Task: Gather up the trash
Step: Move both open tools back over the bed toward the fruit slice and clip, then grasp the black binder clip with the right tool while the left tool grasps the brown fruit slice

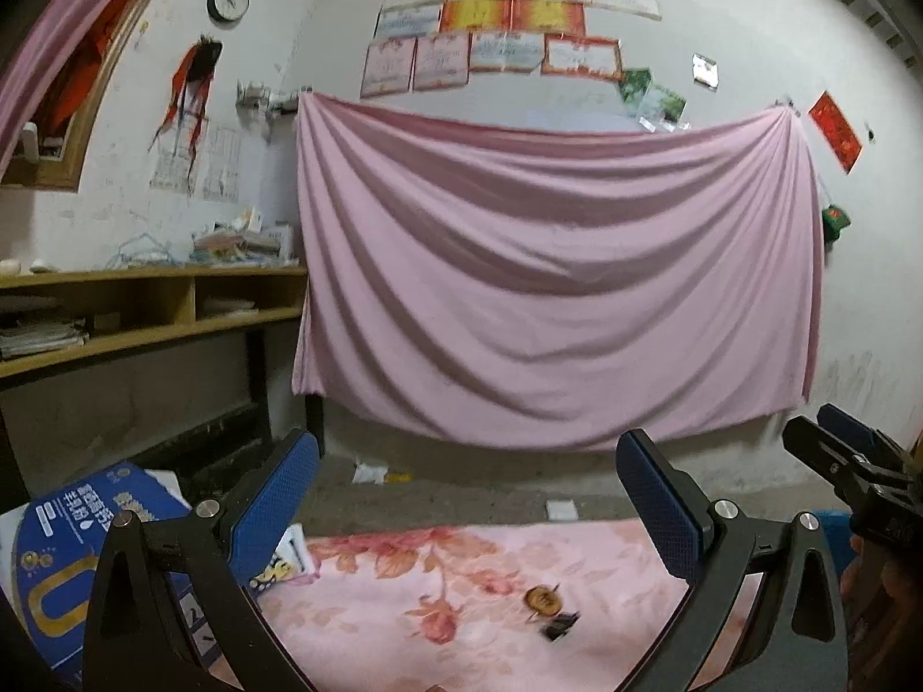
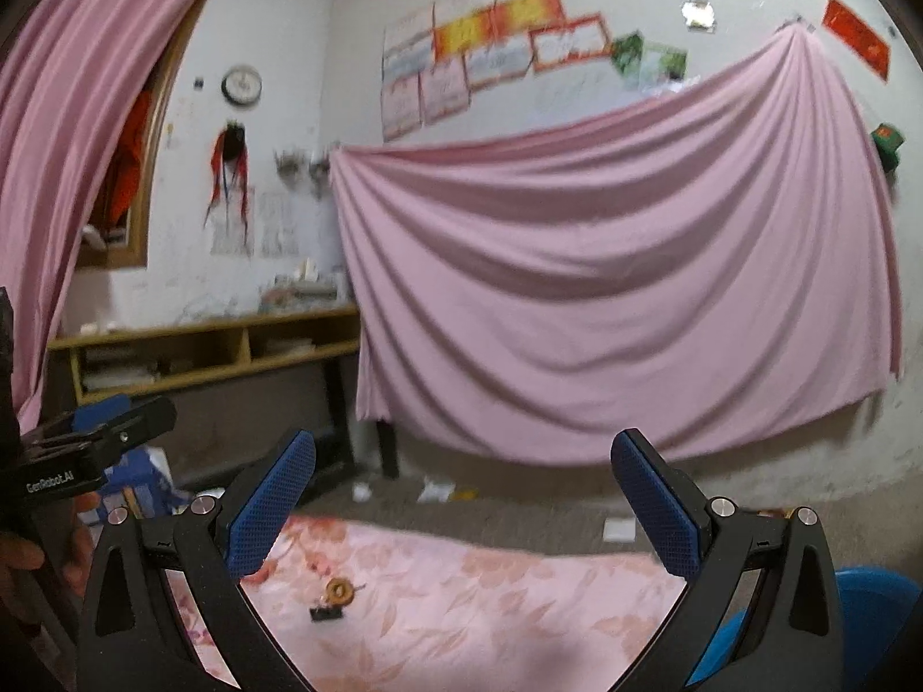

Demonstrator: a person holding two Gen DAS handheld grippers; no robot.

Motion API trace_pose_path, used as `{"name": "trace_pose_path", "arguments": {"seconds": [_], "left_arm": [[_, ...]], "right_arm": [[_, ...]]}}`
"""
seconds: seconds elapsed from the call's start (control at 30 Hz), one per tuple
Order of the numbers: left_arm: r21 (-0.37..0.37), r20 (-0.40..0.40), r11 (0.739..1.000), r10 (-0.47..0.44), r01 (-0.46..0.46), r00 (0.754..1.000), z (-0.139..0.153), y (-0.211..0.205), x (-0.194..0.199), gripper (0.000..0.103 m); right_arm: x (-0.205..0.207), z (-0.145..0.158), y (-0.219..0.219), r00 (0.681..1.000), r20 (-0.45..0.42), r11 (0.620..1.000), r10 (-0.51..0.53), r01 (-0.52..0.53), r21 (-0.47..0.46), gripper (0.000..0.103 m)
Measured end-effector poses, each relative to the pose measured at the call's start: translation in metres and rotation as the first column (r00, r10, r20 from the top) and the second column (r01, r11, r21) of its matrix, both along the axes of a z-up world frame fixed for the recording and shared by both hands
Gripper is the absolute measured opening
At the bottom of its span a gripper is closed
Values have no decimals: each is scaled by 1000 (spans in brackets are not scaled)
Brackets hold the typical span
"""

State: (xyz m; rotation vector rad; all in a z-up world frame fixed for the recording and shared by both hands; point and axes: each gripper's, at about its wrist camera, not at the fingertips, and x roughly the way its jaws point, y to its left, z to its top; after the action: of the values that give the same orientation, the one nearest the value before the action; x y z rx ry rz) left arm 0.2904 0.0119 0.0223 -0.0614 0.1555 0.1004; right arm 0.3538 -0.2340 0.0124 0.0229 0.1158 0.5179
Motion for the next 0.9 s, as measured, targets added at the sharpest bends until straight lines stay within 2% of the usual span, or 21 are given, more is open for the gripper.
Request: {"name": "trace_pose_path", "arguments": {"seconds": [0.13, 0.23, 0.3, 0.5, 0.6, 0.73, 0.9], "left_arm": [[-10, -121, 1000, -8, 6, 993, -14, 8, 21, 101], [-33, -204, 999, -23, 17, 979, -26, 13, 36, 101], [-42, -259, 999, -25, 14, 966, -33, 15, 46, 101], [-112, -377, 994, -47, 5, 925, -56, 25, 71, 97], [-132, -430, 991, -83, 28, 899, -65, 26, 83, 84], [-143, -489, 988, -118, 54, 864, -73, 27, 99, 67], [-168, -543, 984, -149, 67, 826, -84, 29, 111, 65]], "right_arm": [[17, -11, 16, 996, -89, 998, 20, -25, -53, 103], [28, -19, 24, 986, -163, 994, 33, -49, -95, 99], [37, -26, 31, 974, -222, 990, 46, -74, -119, 90], [51, -43, 49, 928, -362, 969, 86, -163, -186, 77], [57, -53, 61, 891, -439, 950, 115, -228, -214, 65], [60, -68, 79, 826, -536, 912, 173, -340, -229, 56], [59, -82, 104, 772, -600, 858, 211, -440, -265, 50]]}}
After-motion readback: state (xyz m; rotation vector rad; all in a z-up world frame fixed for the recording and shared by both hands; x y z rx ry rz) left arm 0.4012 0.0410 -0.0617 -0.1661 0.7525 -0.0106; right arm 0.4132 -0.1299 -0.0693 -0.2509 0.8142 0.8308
